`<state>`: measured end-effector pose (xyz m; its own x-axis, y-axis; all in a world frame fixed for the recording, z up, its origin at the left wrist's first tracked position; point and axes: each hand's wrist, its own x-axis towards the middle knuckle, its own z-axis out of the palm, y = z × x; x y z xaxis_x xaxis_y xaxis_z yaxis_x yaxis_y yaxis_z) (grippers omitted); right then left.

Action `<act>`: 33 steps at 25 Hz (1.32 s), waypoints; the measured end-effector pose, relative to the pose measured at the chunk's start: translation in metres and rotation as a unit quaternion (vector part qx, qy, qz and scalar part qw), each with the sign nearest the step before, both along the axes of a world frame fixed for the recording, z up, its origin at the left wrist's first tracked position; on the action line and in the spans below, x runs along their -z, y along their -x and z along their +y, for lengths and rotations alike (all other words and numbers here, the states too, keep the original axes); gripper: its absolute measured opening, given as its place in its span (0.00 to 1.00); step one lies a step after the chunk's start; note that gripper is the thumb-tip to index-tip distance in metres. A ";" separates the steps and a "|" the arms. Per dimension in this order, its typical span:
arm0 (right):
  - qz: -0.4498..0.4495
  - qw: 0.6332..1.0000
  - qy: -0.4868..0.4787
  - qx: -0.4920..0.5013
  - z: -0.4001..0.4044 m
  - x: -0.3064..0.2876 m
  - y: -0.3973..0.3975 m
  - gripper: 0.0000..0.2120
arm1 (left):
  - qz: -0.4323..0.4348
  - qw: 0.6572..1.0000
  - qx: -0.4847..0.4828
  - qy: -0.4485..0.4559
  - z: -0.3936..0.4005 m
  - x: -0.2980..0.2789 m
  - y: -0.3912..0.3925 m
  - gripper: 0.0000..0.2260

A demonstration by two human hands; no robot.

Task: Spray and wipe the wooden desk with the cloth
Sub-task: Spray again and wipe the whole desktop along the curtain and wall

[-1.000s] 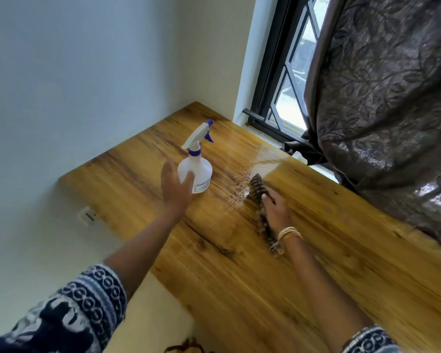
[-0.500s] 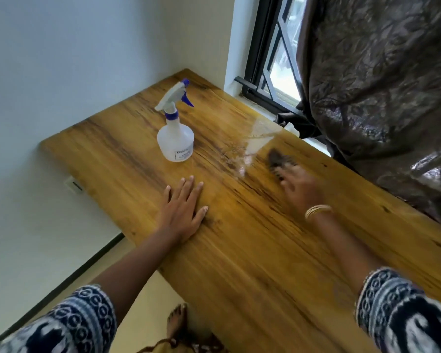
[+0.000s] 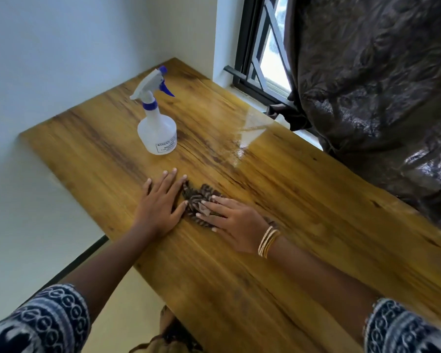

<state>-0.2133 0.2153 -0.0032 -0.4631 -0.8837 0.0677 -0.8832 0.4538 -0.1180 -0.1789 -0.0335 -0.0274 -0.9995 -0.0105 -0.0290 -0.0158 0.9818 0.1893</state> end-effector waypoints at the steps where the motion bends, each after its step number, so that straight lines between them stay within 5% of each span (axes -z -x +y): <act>1: 0.010 0.999 -0.002 -0.041 0.009 -0.003 0.020 0.21 | 0.001 1.000 -0.001 -0.001 -0.001 0.000 0.000 0.32; 4: 0.053 0.982 0.053 0.173 0.049 -0.006 0.118 0.20 | 0.003 1.000 -0.009 -0.010 -0.002 0.000 0.002 0.31; 6: 0.014 0.926 0.061 0.373 0.082 -0.007 0.176 0.22 | 0.009 1.000 -0.012 -0.013 -0.002 0.000 0.002 0.31; 9: 0.017 0.884 0.076 0.461 0.068 -0.008 0.188 0.23 | 0.015 1.000 -0.010 -0.012 -0.002 0.000 0.001 0.30; 11: 0.052 0.927 0.055 0.366 0.026 -0.010 0.140 0.21 | 0.015 1.000 -0.007 -0.015 -0.002 0.000 0.001 0.30; 13: 0.041 0.986 0.031 0.157 -0.013 -0.005 0.065 0.21 | 0.016 1.000 -0.009 -0.014 -0.002 0.001 0.002 0.31; 16: -0.014 0.998 0.002 -0.053 -0.014 0.002 0.040 0.22 | 0.029 1.000 -0.005 -0.004 -0.002 0.001 0.001 0.32; 19: 0.020 0.991 0.066 0.118 0.015 -0.004 0.136 0.22 | 0.029 0.999 -0.012 -0.026 -0.002 0.000 0.002 0.31; 22: -0.022 0.910 0.102 0.401 0.055 -0.002 0.222 0.24 | 0.028 0.999 -0.017 -0.024 0.000 -0.001 0.001 0.30; 24: -0.020 0.892 0.096 0.442 0.047 -0.001 0.230 0.25 | 0.025 0.999 -0.020 -0.028 0.000 -0.001 0.001 0.30; 26: 0.006 0.919 0.080 0.387 0.017 -0.006 0.189 0.23 | 0.023 0.999 -0.021 -0.026 0.000 -0.002 0.000 0.30; 29: 0.004 0.989 0.051 0.137 -0.023 -0.002 0.078 0.22 | 0.027 0.999 -0.017 -0.025 0.000 0.000 0.002 0.31; 31: -0.039 0.999 0.023 -0.019 -0.027 0.006 0.037 0.22 | 0.029 0.999 -0.018 -0.014 0.000 0.001 0.001 0.32; 33: -0.036 0.998 0.029 -0.048 -0.019 0.004 0.076 0.22 | 0.032 0.999 -0.019 -0.016 0.000 0.001 0.001 0.32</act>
<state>-0.2897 0.1963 -0.0069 -0.3812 -0.9202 0.0893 -0.9110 0.3574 -0.2059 -0.1800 -0.0339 -0.0286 -0.9983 -0.0485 0.0330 -0.0400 0.9739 0.2233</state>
